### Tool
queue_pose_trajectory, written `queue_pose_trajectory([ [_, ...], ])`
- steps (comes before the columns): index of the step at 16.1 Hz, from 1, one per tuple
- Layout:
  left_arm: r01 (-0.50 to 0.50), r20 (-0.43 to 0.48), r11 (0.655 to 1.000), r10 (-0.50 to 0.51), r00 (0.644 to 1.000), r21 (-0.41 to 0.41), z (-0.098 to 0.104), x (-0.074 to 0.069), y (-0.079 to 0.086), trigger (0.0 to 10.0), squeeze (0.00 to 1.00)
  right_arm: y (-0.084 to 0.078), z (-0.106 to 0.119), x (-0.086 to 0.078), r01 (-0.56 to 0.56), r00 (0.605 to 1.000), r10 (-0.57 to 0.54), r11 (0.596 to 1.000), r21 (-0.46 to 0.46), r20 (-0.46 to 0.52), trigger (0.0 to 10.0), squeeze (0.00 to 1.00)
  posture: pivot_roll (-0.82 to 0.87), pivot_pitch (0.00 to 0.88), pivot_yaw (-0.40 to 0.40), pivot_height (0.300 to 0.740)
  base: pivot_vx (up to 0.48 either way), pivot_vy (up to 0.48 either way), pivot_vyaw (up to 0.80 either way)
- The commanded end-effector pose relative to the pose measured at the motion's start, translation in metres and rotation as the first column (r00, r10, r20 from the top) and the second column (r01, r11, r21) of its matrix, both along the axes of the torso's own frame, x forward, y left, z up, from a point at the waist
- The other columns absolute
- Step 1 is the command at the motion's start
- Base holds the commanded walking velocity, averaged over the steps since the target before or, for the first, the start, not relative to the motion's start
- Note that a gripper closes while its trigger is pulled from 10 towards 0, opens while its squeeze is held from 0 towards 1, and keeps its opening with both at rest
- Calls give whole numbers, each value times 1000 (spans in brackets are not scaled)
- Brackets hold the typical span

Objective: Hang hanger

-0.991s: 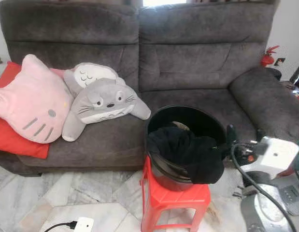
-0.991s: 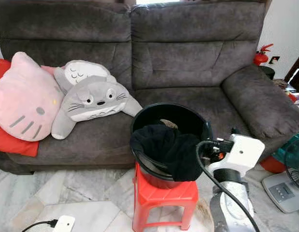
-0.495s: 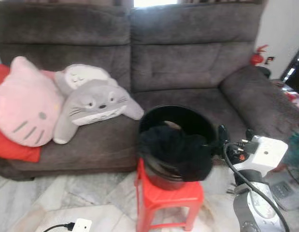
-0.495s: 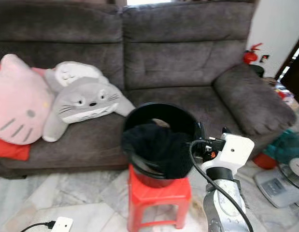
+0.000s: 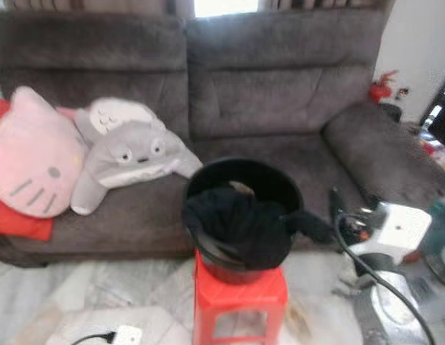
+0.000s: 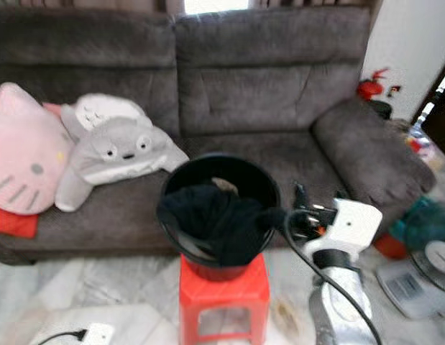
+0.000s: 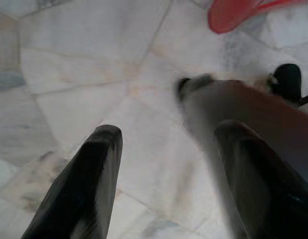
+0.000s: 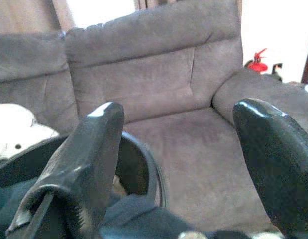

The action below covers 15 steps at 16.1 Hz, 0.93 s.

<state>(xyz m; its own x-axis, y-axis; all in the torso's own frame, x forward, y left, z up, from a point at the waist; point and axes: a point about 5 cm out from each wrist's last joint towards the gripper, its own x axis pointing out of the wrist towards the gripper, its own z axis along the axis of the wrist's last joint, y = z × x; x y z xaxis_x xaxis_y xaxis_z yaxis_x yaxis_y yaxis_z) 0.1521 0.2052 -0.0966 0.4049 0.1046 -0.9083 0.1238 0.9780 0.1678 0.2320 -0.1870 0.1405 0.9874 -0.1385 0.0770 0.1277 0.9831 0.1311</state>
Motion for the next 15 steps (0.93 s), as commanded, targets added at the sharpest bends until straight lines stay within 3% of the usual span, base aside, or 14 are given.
queue_pose_trajectory([
  [1,13,-17,1000,-12,1000,19,0,-4,6,10000,0,3,1,1,-11,1000,11,1000,3,-1,10000,0,-182,0,-27,740,0,-296,0],
  [11,-2,-20,1000,2,1000,13,0,-3,6,10000,0,1,0,-2,-19,999,18,999,-39,-27,10000,0,-193,0,-32,740,0,-27,0],
  [13,-2,-20,1000,2,1000,13,0,-2,6,10000,0,-5,-4,-17,-42,996,20,960,-276,-84,10000,0,-197,0,-32,740,0,0,0],
  [14,-2,-19,1000,2,1000,12,0,-2,6,10000,0,-14,-8,-29,-44,992,-13,897,-440,-125,10000,0,-215,0,-35,740,0,0,0],
  [15,-2,-18,1000,2,1000,11,0,-1,5,10000,0,-17,-9,-32,-43,990,-26,878,-477,-137,10000,0,-215,0,-35,740,0,0,0],
])
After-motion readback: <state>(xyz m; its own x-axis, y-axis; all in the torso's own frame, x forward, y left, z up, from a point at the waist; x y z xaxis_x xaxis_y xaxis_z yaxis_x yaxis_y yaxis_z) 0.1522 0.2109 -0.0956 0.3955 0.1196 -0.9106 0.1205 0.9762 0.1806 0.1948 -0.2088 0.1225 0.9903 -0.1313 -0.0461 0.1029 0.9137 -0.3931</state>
